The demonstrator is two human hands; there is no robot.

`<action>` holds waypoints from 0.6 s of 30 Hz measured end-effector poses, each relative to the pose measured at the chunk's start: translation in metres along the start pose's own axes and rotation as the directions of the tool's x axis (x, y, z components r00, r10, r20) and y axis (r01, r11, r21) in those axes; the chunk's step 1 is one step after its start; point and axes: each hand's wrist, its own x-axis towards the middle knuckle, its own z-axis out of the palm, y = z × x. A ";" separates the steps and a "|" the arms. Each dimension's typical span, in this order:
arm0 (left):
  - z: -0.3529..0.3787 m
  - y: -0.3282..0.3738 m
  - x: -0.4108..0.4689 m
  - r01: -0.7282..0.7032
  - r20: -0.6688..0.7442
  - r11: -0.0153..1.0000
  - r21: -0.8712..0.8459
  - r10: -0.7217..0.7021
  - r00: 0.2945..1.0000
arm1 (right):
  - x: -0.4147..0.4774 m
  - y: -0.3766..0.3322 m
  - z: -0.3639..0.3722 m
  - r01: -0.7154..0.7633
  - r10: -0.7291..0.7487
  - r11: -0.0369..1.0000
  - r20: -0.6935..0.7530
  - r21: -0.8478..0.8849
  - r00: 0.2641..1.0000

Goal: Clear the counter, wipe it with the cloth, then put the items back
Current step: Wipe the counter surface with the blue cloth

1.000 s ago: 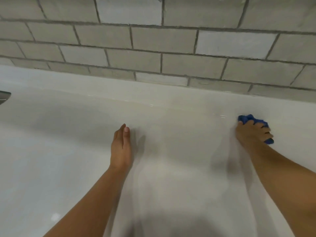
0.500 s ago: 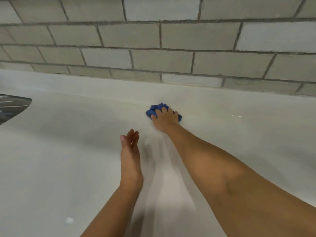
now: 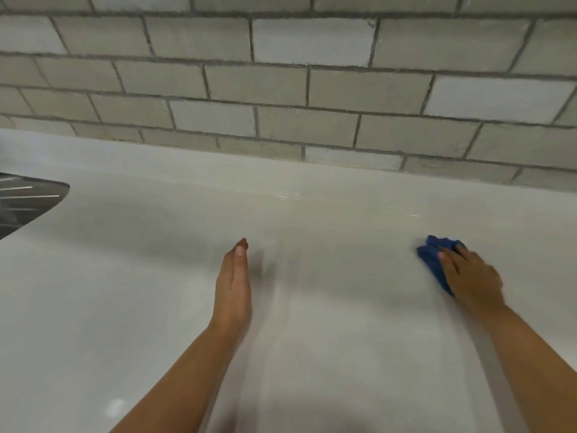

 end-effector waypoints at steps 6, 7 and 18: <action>-0.034 0.002 -0.011 -0.021 0.009 0.999 0.040 0.020 1.000 | -0.040 -0.038 -0.011 -0.320 0.329 0.937 0.045 -0.136 0.943; -0.040 0.001 -0.015 -0.019 0.011 0.999 0.044 0.018 1.000 | -0.046 -0.063 -0.004 -0.250 0.261 0.958 0.068 -0.141 0.963; -0.102 0.008 -0.038 0.013 -0.008 0.995 -0.096 -0.014 1.000 | -0.262 -0.237 0.026 0.766 -0.779 0.624 0.042 0.158 0.626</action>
